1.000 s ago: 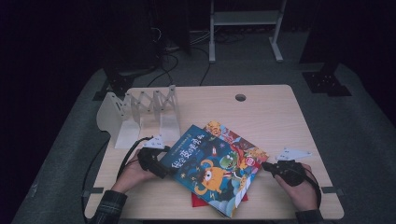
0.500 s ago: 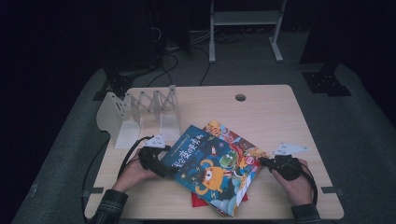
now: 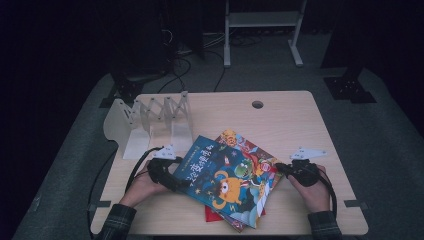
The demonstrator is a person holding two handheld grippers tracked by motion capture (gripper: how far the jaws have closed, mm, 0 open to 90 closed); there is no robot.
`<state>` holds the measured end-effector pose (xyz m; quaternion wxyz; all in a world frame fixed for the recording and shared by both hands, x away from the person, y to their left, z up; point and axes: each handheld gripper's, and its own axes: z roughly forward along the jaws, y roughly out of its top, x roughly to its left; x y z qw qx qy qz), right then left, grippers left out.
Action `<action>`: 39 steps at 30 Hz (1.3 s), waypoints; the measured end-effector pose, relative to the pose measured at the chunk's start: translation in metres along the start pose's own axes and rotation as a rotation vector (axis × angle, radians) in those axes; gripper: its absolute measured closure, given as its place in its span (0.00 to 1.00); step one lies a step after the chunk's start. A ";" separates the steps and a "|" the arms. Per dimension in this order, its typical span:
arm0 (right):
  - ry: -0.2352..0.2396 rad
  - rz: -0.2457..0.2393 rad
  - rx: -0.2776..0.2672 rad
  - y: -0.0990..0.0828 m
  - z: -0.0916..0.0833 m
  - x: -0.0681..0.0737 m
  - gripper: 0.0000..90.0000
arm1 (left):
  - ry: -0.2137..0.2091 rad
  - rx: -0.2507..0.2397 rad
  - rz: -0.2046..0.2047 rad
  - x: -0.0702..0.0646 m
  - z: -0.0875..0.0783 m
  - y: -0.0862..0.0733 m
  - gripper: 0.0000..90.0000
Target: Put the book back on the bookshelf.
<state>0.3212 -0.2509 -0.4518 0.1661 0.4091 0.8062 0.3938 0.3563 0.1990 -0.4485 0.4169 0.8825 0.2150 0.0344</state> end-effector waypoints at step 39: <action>-0.047 0.003 0.011 0.022 0.029 -0.005 1.00 | 0.008 -0.028 -0.031 -0.002 -0.003 -0.007 0.00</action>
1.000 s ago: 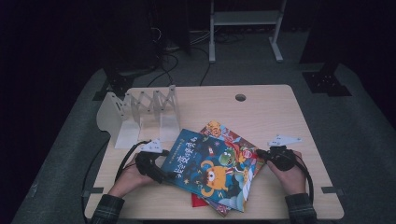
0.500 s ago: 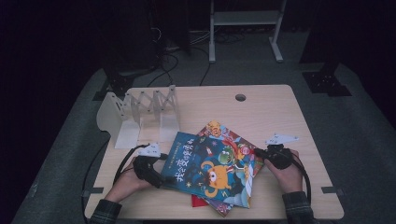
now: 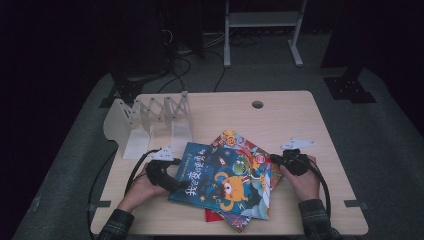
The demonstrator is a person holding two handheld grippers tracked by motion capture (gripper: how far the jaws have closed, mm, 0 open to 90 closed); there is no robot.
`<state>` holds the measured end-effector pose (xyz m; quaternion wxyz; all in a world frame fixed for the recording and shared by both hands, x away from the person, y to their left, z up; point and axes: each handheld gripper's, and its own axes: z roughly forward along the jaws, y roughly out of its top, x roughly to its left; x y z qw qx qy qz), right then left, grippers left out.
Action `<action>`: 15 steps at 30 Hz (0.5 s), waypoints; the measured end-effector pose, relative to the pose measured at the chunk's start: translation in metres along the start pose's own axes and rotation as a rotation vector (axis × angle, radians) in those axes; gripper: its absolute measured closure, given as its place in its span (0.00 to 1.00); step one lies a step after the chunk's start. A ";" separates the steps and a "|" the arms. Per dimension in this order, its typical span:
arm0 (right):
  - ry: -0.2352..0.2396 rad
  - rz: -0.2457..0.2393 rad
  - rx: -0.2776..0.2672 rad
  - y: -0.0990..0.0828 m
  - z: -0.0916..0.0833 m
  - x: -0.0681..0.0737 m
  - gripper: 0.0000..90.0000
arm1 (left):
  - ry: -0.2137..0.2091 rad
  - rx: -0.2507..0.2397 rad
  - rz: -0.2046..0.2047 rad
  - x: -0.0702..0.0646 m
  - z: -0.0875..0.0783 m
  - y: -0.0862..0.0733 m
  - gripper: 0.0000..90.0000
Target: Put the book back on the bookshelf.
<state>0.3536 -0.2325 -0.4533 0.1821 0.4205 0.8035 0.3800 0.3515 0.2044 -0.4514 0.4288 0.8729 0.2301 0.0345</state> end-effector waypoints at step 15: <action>0.033 -0.016 -0.021 0.001 0.005 0.008 1.00 | -0.007 -0.007 -0.004 -0.008 -0.012 -0.007 0.00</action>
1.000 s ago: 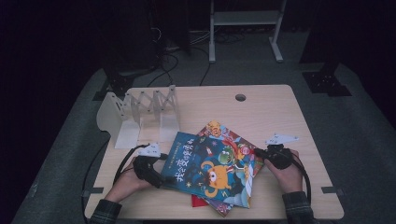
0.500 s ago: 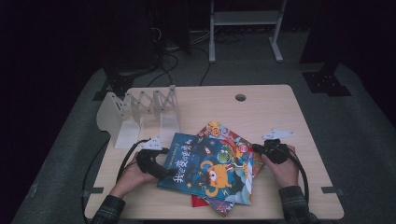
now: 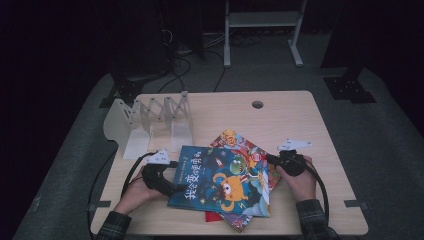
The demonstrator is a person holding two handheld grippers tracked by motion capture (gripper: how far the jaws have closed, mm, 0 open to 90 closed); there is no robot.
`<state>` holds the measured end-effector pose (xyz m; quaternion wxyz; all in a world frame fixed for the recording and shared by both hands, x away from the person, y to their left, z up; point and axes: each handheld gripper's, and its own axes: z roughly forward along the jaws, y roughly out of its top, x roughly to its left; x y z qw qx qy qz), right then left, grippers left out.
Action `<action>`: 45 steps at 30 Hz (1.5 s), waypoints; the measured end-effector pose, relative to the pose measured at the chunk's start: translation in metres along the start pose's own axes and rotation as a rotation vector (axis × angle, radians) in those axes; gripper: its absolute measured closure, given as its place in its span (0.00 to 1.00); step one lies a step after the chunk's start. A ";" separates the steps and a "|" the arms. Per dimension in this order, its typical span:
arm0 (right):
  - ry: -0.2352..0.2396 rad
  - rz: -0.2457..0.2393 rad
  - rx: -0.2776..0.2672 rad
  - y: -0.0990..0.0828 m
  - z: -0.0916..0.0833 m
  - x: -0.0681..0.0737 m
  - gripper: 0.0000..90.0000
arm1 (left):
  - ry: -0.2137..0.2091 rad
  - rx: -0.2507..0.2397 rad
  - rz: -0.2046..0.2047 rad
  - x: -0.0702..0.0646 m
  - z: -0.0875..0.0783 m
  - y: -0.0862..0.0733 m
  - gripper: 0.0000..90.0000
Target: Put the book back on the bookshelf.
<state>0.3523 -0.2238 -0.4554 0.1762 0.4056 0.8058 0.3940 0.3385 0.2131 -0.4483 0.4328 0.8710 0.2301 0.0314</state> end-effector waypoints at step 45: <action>0.095 -0.102 0.004 0.004 0.003 0.043 1.00 | 0.054 -0.042 -0.062 0.002 -0.032 -0.027 0.00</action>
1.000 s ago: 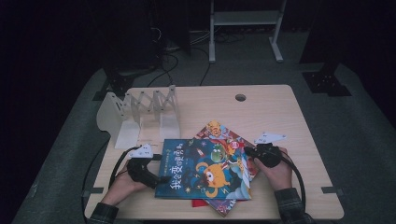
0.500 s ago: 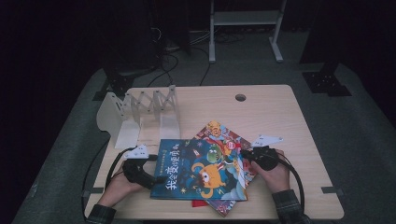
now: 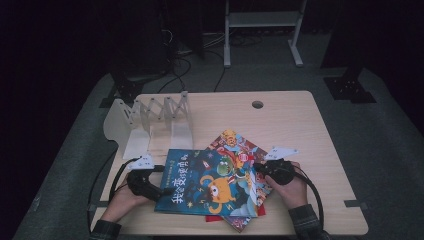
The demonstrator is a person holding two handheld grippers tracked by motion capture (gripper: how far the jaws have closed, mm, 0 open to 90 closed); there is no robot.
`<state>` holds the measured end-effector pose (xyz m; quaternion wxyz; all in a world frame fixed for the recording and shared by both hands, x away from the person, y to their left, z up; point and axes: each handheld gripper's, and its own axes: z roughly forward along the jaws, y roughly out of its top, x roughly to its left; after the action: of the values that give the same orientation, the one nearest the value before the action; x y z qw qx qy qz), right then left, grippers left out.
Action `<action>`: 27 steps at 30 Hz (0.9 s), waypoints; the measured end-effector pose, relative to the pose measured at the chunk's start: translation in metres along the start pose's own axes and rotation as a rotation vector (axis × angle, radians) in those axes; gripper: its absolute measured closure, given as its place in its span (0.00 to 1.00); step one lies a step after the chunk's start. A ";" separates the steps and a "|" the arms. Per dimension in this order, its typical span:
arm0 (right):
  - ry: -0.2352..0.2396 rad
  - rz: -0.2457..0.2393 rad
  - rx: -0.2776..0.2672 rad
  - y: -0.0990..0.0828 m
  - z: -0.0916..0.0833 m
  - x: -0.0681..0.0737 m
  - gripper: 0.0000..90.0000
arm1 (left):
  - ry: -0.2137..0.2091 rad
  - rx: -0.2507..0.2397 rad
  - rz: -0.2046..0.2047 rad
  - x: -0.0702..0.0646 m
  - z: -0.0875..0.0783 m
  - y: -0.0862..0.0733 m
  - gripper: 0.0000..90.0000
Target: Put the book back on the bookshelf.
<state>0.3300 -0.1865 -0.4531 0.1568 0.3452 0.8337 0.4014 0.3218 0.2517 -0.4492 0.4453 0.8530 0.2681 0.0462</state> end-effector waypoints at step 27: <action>0.067 -0.057 0.012 -0.012 -0.017 0.022 1.00 | 0.011 0.013 -0.072 0.006 0.000 -0.011 0.00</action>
<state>0.2997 -0.1859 -0.4516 0.1380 0.3086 0.8503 0.4033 0.3225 0.2603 -0.4586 0.4396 0.8454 0.3014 0.0330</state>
